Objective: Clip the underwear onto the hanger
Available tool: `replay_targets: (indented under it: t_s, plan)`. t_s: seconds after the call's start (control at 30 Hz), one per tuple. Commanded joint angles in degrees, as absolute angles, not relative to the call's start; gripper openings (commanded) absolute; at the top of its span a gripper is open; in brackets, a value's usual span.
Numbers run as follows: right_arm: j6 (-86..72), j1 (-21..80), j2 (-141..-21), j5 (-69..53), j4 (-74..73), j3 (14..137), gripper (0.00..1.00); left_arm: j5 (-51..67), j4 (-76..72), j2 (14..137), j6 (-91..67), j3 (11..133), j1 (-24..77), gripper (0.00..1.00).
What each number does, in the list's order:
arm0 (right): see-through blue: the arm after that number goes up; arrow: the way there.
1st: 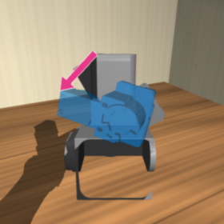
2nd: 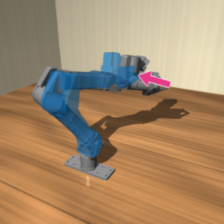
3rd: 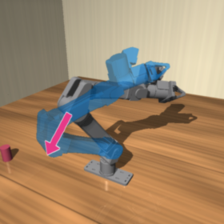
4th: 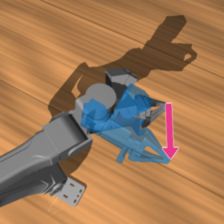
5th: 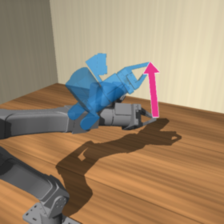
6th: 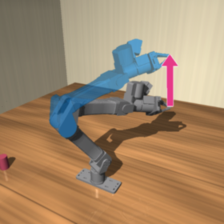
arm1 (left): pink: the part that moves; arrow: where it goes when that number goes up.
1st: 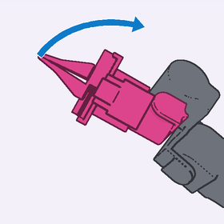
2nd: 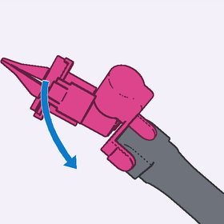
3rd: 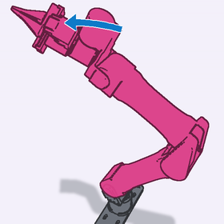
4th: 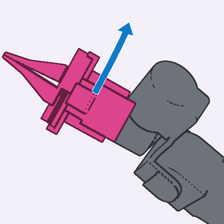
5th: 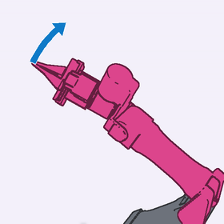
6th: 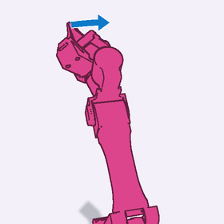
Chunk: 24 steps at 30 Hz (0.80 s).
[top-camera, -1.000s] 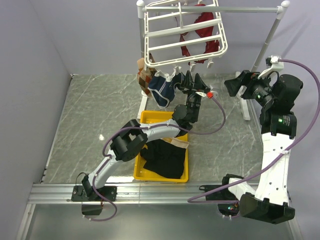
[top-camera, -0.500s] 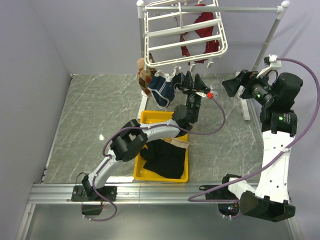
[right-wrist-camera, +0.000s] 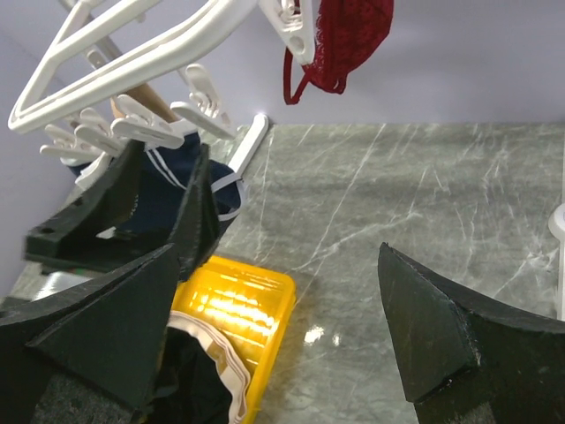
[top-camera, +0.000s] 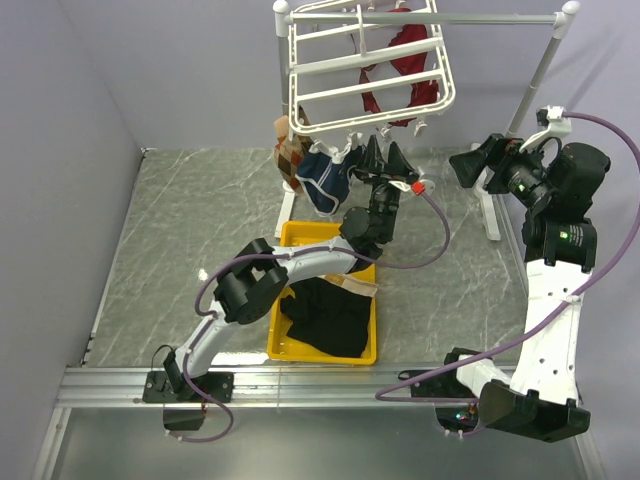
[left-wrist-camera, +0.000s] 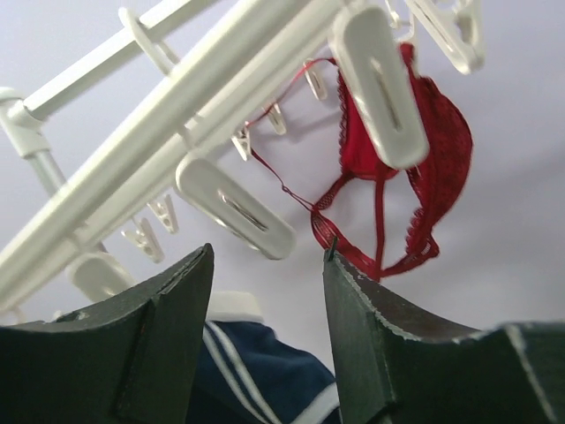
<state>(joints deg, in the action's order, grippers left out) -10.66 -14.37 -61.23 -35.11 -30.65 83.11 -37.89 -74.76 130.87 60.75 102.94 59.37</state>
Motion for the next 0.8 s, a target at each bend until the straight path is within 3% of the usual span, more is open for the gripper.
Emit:
replay_targets:
  t_s: [0.0,0.33,0.63,0.67,0.77]
  plan:
    - [-12.0,-14.9,-60.0,-33.6,-28.0,82.8,1.0,-36.6,-106.7,124.9,61.2,100.9,59.9,0.6]
    - [-12.0,-15.1,-60.0,-34.1,-27.9,82.9,1.0,-34.1,-106.7,127.1,61.8,102.7,60.0,0.59]
    - [-11.2,-15.2,-60.3,-41.0,-27.2,82.4,1.0,-35.2,-106.6,125.5,58.2,100.0,59.4,0.41]
    - [-11.3,-15.2,-60.4,-42.5,-27.2,82.3,1.0,-35.3,-106.7,125.0,58.0,99.7,59.4,0.33]
    - [-13.1,-15.2,-60.4,-47.7,-25.4,81.5,1.0,-37.2,-106.7,124.5,56.9,100.3,59.3,0.26]
